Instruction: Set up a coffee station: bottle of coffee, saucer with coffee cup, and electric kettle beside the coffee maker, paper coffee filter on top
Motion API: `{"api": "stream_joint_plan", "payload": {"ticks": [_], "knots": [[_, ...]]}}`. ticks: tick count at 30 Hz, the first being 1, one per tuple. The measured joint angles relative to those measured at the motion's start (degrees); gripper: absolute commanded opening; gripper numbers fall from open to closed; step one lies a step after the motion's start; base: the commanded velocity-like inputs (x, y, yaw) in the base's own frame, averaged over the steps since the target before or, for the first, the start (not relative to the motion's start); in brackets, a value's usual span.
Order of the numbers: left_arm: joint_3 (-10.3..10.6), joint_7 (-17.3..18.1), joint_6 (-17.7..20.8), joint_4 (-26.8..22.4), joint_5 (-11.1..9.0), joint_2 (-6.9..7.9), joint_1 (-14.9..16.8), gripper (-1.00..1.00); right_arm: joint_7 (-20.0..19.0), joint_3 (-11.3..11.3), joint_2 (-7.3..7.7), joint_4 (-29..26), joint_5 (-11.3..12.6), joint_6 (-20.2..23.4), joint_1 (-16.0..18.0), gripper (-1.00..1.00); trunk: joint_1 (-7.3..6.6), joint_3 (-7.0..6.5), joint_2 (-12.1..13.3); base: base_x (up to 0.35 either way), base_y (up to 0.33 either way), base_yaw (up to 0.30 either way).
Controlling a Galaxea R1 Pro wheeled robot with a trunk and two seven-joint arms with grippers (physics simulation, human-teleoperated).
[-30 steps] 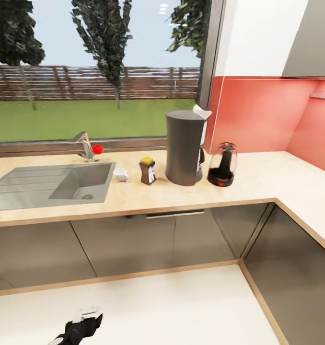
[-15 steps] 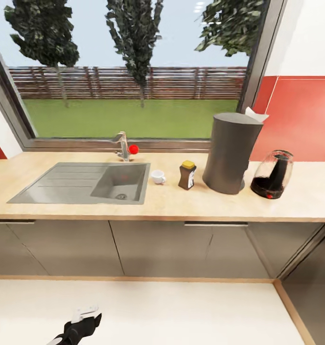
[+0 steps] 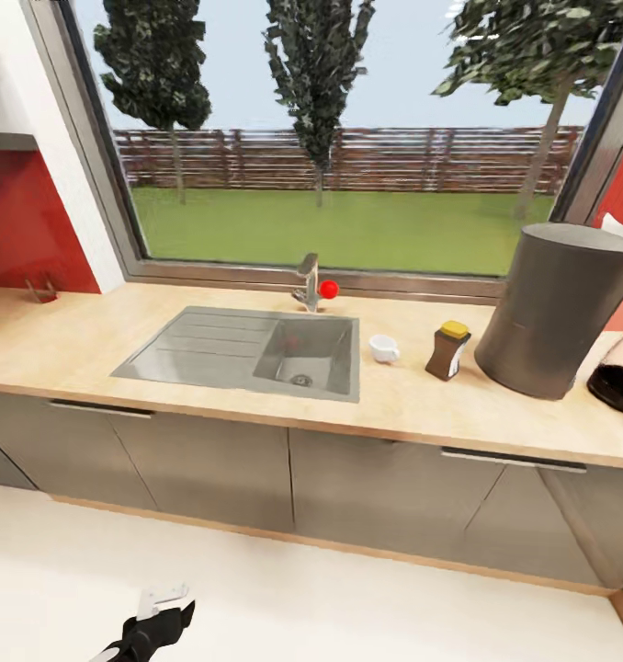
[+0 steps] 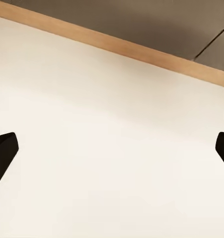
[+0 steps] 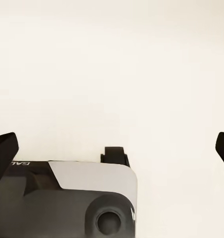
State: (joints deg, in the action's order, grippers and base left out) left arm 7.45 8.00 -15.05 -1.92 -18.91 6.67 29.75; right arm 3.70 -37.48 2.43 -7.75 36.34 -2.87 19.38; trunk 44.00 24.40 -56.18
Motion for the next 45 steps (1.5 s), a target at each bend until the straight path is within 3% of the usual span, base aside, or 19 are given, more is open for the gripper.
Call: {"api": "stream_joint_plan", "payload": {"ticks": [12, 45], "knots": [[-0.03, 0.00, 0.00, 0.00, 0.00, 0.00, 0.00, 1.00, 0.00, 0.00, 0.00, 0.00, 0.04, 0.00, -0.02, 1.00, -0.01, -0.06, 0.00, 0.174, 0.315, 0.261], [-0.09, 0.09, 0.09, 0.00, 0.00, 0.02, 0.00, 1.00, 0.03, 0.00, 0.00, 0.00, 0.06, 0.00, -0.01, 1.00, -0.01, -2.36, 0.00, 0.234, 0.269, 0.184]]}}
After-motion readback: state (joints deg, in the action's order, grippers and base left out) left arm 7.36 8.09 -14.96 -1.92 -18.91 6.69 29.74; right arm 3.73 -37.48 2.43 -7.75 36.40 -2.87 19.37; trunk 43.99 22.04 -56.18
